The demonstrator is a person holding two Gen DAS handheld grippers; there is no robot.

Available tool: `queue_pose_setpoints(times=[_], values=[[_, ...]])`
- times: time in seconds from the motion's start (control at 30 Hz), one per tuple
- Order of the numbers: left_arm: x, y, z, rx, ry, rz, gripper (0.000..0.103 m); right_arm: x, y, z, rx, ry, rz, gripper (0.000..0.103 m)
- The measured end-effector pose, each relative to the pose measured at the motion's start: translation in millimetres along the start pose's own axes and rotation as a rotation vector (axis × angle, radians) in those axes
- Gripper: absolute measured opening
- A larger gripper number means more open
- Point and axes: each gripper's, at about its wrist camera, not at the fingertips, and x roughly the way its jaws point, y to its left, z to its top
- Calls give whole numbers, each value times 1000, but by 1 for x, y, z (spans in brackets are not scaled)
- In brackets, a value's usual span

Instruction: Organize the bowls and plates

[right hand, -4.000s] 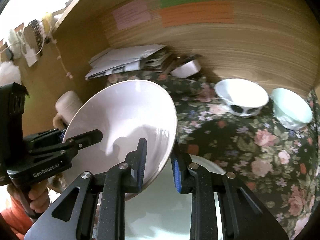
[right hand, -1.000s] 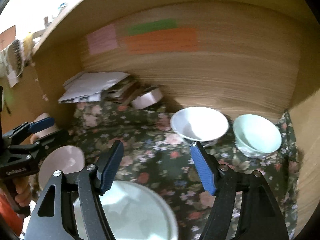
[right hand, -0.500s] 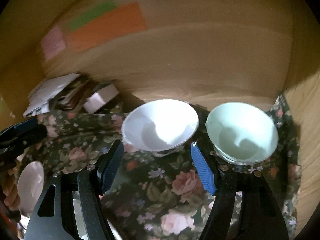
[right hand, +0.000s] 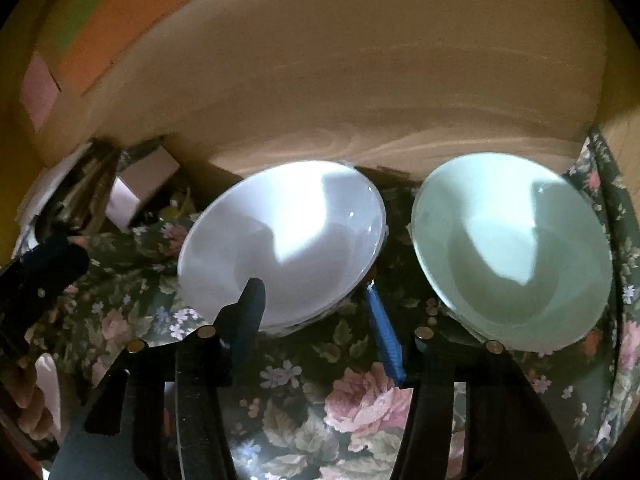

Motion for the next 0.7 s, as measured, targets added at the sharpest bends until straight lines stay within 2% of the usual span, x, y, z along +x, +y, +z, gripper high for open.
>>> queue_pose_setpoints(times=[0.23,0.3,0.47,0.67,0.7], values=[[23,-1,-2,30,61,3,83,16,-2,3,-6,19,-15,45],[25,-3,-3,40,76,-9,83,21,0,4,-25,25,-37,41],[29,-7,-6,47,95,-25,83,33,-3,2,-34,88,0,19],[43,-6,-13,29,161,-31,83,26,12,-9,-135,118,27,17],[45,-7,-15,24,175,-32,80,24,15,-11,-149,124,29,17]])
